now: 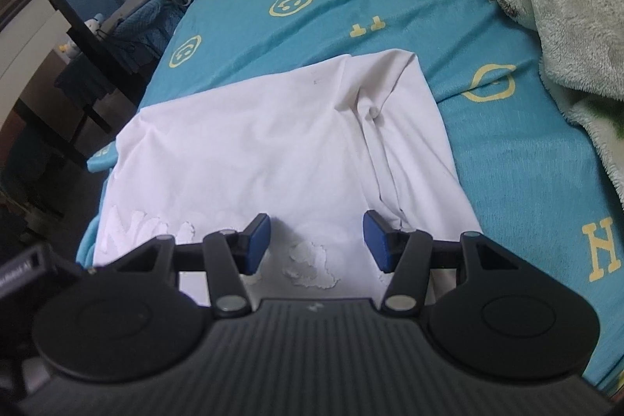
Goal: Fold clothes
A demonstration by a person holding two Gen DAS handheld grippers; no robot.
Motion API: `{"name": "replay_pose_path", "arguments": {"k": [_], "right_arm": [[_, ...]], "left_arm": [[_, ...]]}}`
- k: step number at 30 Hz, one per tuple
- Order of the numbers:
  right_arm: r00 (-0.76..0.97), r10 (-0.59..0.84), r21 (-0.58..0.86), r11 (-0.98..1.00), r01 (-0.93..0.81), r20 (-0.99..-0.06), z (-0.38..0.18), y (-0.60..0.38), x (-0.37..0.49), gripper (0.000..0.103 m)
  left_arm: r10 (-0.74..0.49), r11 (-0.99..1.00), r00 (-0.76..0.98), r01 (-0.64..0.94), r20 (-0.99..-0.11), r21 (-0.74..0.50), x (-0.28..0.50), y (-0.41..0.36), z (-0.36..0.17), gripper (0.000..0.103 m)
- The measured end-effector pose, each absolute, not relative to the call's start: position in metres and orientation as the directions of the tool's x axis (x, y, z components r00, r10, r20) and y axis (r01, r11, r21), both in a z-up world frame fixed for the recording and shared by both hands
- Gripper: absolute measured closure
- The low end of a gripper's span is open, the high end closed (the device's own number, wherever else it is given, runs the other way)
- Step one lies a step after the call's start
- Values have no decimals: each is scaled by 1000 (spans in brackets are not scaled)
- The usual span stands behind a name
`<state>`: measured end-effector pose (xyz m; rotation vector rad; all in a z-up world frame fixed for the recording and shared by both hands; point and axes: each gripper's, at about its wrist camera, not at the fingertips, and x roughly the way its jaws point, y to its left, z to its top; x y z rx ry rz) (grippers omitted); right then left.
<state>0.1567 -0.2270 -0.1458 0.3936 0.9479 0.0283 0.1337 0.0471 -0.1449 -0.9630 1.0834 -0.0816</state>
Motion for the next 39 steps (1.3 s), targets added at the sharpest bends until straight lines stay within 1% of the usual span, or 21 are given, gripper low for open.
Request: {"name": "replay_pose_path", "arguments": {"k": [4,6,8,10,14,16,17,19,20,21,22,23,24,27,30,31,35,39], "right_arm": [[588,207,370,913,171,-782,-148,-232,158,48],[590,210,379,908,178,-780,-148,-234,158,48],[591,212,386,904,184,-778,-149,-234,158,48],[591,211,387,902,188,-778,-149,-234,158,48],[603,209,406,889,210,-770,-144,-237,155,48],[627,198,423,876,232,-754,-134,-242,149,46],[642,192,434,868,242,-742,-129,-245,145,45],[673,211,493,831,259,-709,-119,-252,136,45],[688,232,537,801,266,-687,-114,-257,130,43],[700,266,593,757,274,-662,-112,-261,124,39],[712,307,654,704,277,-632,-111,-265,118,29],[719,349,710,646,279,-601,-112,-267,113,18],[719,394,758,589,282,-573,-116,-266,109,16],[705,517,864,405,298,-485,-132,-262,100,16],[652,639,910,236,340,-409,-160,-244,101,16],[632,661,909,213,359,-405,-168,-237,102,16],[631,657,897,171,408,-412,-189,-230,113,16],[656,617,871,106,479,-435,-213,-238,120,17]], "left_arm": [[-515,549,583,-339,-628,-764,126,58,-147,26],[-527,533,611,-304,-590,-790,120,59,-148,26],[-528,543,603,-302,-598,-784,120,57,-150,28],[-533,554,577,-315,-619,-771,123,54,-155,34],[-534,509,590,-348,-606,-788,121,57,-162,43],[-529,505,597,-349,-603,-789,117,57,-162,51],[-526,504,601,-350,-602,-790,115,58,-162,53],[-521,506,613,-339,-594,-794,113,56,-159,63],[-519,507,623,-327,-585,-798,112,55,-156,66],[-518,509,633,-313,-575,-802,110,53,-154,71],[-518,509,645,-295,-561,-809,107,52,-151,75],[-522,506,658,-274,-543,-818,105,51,-147,76],[-527,501,669,-255,-525,-827,103,50,-145,78],[-543,475,691,-216,-477,-853,100,51,-140,80],[-552,457,702,-196,-449,-868,96,51,-139,81],[-554,455,704,-191,-444,-870,94,50,-138,81],[-564,438,711,-175,-421,-882,89,54,-136,82],[-566,427,713,-177,-414,-887,96,55,-137,82]]}}
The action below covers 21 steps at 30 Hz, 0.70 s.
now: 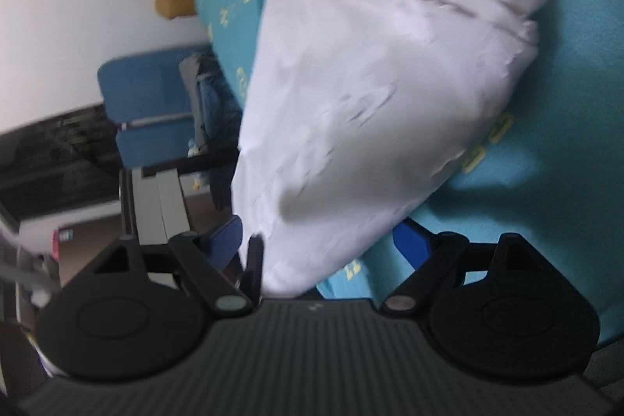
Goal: Fold clothes
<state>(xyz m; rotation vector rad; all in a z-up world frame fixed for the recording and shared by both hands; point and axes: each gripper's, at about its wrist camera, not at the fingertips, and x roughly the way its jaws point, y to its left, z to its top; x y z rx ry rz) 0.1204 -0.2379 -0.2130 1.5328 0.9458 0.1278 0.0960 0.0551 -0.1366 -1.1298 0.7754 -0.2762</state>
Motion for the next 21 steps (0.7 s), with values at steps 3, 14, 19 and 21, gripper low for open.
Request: {"name": "replay_pose_path", "arguments": {"k": [3,14,19,21], "right_arm": [[681,542,846,113,521,-492,-218,-248,117,18],[701,417,804,144,577,-578,-217,-260,107,62],[699,405,791,114,601,-589,-225,-265,102,60],[696,403,790,132,598,-594,-224,-263,104,58]], "left_arm": [[-566,420,713,-183,-415,-889,101,57,-138,82],[-558,405,683,-270,-470,-873,111,65,-154,81],[-551,406,661,-321,-509,-856,114,66,-162,73],[-550,399,650,-347,-524,-849,115,67,-166,67]]}}
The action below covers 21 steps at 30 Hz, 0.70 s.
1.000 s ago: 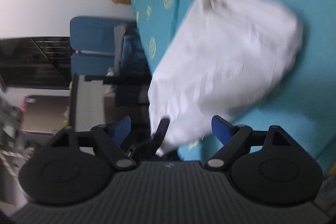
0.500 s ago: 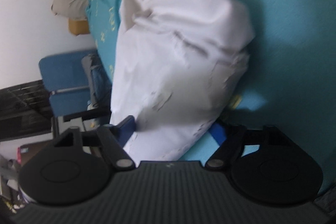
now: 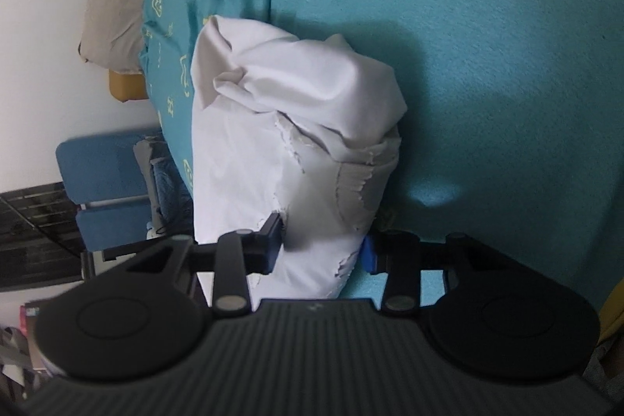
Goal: Fold clothes
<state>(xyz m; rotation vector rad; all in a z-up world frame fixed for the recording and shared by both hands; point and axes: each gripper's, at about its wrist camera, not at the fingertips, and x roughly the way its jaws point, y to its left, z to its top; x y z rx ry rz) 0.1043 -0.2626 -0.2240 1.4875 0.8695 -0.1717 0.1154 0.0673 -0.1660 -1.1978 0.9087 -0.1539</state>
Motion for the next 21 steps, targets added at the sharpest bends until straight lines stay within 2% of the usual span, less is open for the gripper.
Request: {"name": "replay_pose_path", "arguments": {"k": [1,3,6,9,11,14,21], "right_arm": [[695,401,790,143,596,-597,-224,-262,104,58],[696,399,790,141,596,-597,-225,-262,102,58],[701,398,794,137,592,-592,-226,-265,98,58],[704,382,795,184,578,-599,-220,-263,99,64],[711,369,799,203,566,-598,-216,-261,98,74],[727,356,808,213,549,-587,-208,-260,96,81],[787,308,843,269,466,-534,-161,-257,76,84]], "left_arm": [[-551,393,647,-357,-528,-847,116,68,-168,62],[-554,375,641,-377,-531,-847,117,68,-173,59],[-558,349,642,-393,-525,-851,117,69,-179,58],[-558,341,652,-383,-513,-858,117,69,-180,64],[-560,341,660,-368,-501,-865,118,69,-178,71],[-564,352,665,-343,-490,-871,117,69,-171,79],[-601,352,660,-288,-451,-891,108,74,-129,82]]}}
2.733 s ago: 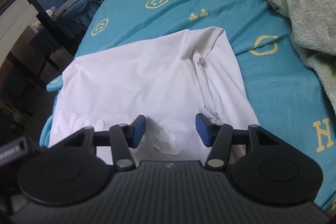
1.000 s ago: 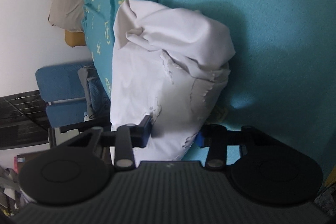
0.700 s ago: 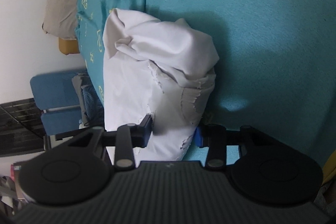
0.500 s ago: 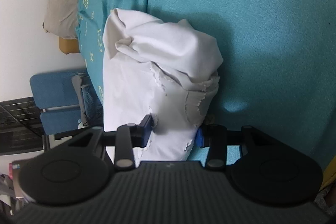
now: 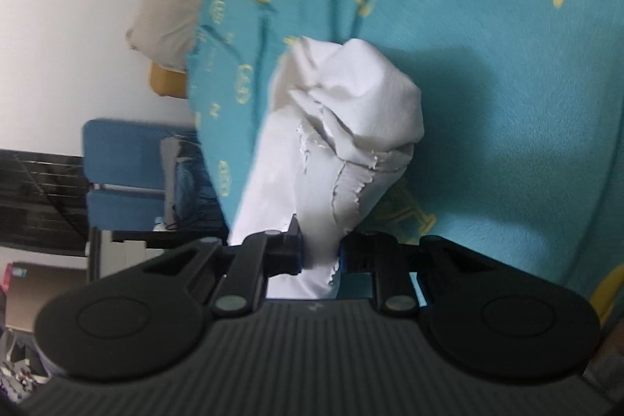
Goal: Fold clothes
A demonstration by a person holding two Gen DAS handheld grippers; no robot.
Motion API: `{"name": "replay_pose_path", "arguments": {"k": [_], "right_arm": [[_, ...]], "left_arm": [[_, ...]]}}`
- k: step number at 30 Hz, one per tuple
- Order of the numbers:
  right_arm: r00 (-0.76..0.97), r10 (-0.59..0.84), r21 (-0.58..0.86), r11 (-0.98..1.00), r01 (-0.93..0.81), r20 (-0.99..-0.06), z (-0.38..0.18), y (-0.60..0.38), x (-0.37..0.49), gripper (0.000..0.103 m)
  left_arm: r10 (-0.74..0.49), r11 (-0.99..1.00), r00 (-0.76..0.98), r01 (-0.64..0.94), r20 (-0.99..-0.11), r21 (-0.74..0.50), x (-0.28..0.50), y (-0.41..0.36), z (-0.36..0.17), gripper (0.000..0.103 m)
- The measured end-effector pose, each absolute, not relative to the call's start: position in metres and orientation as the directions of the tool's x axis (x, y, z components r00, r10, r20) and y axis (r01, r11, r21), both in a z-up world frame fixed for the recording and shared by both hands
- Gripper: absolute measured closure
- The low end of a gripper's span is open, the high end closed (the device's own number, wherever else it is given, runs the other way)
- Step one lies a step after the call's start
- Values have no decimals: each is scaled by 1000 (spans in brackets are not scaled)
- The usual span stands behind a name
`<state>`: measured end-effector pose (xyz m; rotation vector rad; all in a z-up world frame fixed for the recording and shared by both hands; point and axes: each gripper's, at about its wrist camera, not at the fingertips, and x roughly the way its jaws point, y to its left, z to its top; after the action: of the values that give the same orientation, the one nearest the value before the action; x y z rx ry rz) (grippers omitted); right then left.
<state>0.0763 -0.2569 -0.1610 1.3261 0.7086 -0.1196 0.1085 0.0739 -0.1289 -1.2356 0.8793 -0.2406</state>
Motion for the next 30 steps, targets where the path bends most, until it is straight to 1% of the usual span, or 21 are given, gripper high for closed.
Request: {"name": "replay_pose_path", "arguments": {"k": [4,8,14,16,20,25,27,30], "right_arm": [[820,299,868,268,418,-487,-129,-260,60,84],[853,304,899,256,356,-425,-91,-273,43,84],[895,288,924,276,263,-341,-18,-327,30,84],[910,271,929,287,235,-314,8,-356,31,84],[944,207,924,340,176,-256,70,-434,44,84],[991,52,880,468,86,-124,154,-534,45,84],[997,-17,848,525,69,-71,173,-563,39,84],[993,-101,817,566,112,-66,169,-594,32,84]], "left_arm": [[-615,350,665,-251,-424,-902,100,74,-92,83],[-630,346,668,-215,-396,-913,97,56,-43,83],[-675,336,657,-133,-337,-932,100,-2,39,83],[-697,335,647,-86,-308,-938,115,-36,66,83],[-755,318,611,24,-238,-948,155,-136,121,83],[-837,248,538,207,-101,-946,200,-273,196,83],[-848,236,527,283,-55,-930,206,-326,216,82],[-850,280,522,333,-71,-900,204,-396,224,82]]}}
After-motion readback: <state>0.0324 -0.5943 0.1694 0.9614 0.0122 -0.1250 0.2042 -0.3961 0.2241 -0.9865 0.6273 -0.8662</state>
